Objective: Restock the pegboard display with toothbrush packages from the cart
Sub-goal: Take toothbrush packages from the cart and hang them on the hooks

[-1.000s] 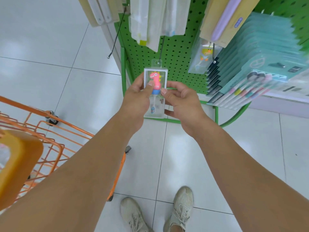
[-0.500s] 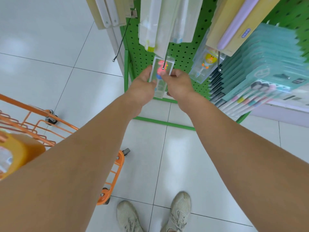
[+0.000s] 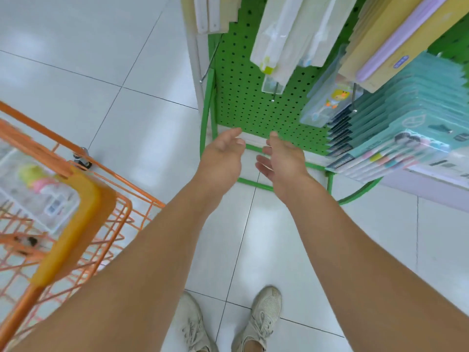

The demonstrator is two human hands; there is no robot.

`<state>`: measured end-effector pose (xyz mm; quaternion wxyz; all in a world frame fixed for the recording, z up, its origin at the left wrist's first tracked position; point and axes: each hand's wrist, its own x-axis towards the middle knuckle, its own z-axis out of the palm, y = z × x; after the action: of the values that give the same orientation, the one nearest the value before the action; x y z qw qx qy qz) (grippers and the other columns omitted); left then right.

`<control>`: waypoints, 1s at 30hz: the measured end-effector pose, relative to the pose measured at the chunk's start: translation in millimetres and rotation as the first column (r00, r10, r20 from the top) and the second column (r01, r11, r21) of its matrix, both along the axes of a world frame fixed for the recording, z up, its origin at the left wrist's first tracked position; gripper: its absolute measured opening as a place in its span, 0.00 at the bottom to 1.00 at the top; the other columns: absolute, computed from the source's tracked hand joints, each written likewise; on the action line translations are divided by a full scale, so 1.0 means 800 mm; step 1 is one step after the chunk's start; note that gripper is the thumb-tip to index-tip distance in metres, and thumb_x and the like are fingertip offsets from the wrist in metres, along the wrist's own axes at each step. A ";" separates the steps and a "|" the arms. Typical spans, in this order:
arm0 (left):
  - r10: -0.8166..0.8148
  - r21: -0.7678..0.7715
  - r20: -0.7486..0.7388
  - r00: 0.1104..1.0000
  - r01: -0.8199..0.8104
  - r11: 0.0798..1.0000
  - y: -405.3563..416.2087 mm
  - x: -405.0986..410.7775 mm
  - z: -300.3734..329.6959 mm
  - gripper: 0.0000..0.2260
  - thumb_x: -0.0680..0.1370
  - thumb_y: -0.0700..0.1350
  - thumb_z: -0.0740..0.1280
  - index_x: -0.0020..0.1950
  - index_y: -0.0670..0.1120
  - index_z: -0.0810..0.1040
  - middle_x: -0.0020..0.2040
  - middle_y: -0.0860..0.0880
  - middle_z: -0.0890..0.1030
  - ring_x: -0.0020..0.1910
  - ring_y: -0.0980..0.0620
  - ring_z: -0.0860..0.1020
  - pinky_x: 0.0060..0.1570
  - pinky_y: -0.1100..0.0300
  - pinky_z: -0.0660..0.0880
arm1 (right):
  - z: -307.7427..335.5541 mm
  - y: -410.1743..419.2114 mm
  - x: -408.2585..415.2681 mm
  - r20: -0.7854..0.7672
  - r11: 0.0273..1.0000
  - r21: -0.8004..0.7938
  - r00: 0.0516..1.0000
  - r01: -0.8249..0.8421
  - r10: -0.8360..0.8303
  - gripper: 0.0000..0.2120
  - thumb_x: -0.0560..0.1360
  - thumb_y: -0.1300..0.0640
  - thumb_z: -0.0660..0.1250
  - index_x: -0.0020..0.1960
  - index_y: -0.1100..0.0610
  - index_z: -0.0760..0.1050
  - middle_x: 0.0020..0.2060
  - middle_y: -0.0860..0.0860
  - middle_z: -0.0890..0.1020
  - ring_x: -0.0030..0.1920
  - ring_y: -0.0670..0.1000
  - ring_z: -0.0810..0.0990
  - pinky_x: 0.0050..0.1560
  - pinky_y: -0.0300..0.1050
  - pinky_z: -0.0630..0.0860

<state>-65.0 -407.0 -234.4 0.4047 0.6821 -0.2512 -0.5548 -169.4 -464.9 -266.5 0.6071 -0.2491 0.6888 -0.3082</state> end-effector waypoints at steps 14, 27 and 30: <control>0.466 -0.281 0.198 0.862 -0.406 0.870 0.247 0.204 0.219 0.04 0.80 0.42 0.69 0.53 0.50 0.80 0.46 0.52 0.83 0.45 0.56 0.82 0.46 0.61 0.77 | 0.268 0.197 0.208 -0.242 0.521 -0.502 0.690 -0.690 0.682 0.05 0.78 0.60 0.71 0.52 0.53 0.81 0.42 0.49 0.85 0.44 0.46 0.84 0.46 0.41 0.81; -0.441 0.611 0.682 0.584 -0.124 0.782 0.370 0.290 0.161 0.36 0.72 0.48 0.76 0.73 0.44 0.62 0.72 0.39 0.61 0.70 0.38 0.64 0.62 0.47 0.71 | 0.152 0.267 0.325 -0.842 0.311 0.362 -0.165 -0.879 0.514 0.37 0.78 0.50 0.69 0.78 0.61 0.54 0.75 0.61 0.63 0.74 0.61 0.63 0.67 0.60 0.69; -0.556 0.657 0.672 0.488 -0.048 0.752 0.375 0.283 0.157 0.28 0.74 0.42 0.70 0.72 0.46 0.65 0.73 0.39 0.56 0.71 0.36 0.59 0.67 0.44 0.65 | 0.158 0.268 0.314 -0.820 0.351 0.343 -0.096 -0.872 0.564 0.29 0.73 0.47 0.74 0.66 0.61 0.69 0.63 0.58 0.75 0.66 0.60 0.72 0.60 0.56 0.74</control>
<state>161.7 -106.9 -108.9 -0.0980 0.9021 -0.3295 -0.2609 82.1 -250.3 -139.9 0.1853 -0.7878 0.5682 0.1485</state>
